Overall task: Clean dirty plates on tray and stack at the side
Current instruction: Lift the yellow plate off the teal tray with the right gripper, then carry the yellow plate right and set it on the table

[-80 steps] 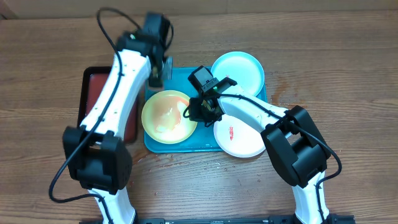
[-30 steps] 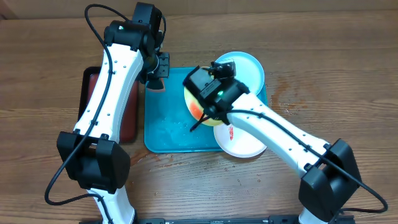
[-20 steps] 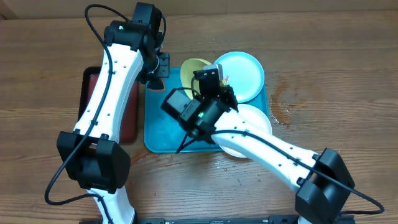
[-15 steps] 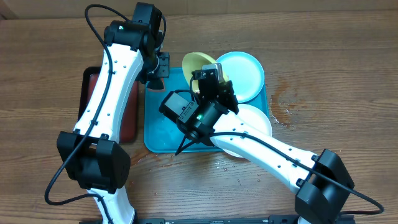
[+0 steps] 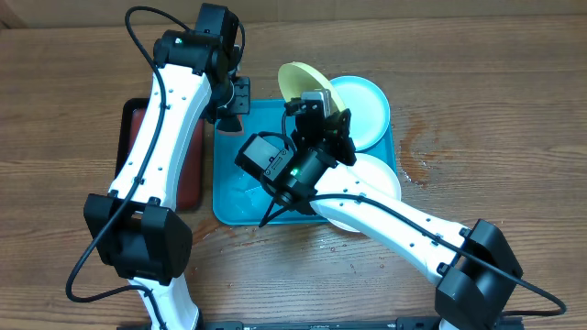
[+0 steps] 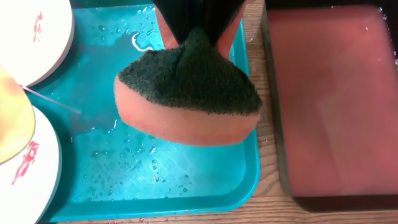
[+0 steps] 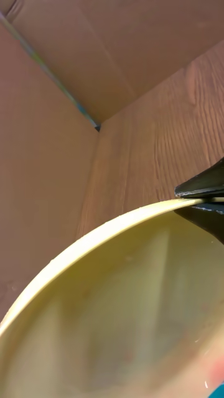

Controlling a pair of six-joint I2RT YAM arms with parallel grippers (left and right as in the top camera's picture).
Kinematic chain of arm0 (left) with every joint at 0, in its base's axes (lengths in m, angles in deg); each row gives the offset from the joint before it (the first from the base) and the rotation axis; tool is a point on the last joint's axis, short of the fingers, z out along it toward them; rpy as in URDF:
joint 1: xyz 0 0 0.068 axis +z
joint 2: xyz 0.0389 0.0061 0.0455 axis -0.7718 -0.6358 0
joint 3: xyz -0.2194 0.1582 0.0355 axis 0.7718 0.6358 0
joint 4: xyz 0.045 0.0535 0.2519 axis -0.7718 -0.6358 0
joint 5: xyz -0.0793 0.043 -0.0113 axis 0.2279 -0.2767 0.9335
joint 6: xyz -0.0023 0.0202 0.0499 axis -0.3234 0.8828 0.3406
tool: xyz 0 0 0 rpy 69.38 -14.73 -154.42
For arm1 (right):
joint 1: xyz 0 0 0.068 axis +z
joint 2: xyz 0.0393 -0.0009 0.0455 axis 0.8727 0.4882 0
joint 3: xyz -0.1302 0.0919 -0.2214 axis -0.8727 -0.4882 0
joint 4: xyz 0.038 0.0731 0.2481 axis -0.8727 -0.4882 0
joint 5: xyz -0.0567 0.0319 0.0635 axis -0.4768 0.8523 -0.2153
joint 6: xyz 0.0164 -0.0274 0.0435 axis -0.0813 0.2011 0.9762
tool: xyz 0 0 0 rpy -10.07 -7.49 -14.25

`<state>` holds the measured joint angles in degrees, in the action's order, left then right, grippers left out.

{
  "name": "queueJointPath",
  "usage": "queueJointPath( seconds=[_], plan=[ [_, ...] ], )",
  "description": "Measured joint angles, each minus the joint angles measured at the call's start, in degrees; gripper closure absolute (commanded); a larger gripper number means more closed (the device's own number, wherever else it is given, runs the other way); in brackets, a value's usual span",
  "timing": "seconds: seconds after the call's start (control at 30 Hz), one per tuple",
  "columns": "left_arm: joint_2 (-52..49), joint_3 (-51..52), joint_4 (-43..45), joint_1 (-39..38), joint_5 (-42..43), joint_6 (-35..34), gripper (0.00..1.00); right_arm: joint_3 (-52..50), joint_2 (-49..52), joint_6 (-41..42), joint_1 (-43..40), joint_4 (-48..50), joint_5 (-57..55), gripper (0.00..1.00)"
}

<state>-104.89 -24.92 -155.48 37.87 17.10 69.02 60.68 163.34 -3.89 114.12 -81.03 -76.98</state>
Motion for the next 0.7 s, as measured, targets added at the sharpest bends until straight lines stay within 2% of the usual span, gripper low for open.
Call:
queueJointPath(
  seconds=[0.2,0.37,0.7],
  plan=[
    [0.00,0.00,0.00,0.00,0.00,0.00,0.96,0.00,0.00,4.02,-0.35,-2.19,5.84,0.96],
    [0.00,0.00,0.00,0.00,0.00,0.00,0.96,0.00,0.00,4.46,-3.87,-2.21,18.51,0.96],
    [0.00,0.00,-0.09,0.00,0.02,-1.29,0.96,0.00,-0.96,-7.21,-23.34,2.38,54.25,0.96]
  ],
)
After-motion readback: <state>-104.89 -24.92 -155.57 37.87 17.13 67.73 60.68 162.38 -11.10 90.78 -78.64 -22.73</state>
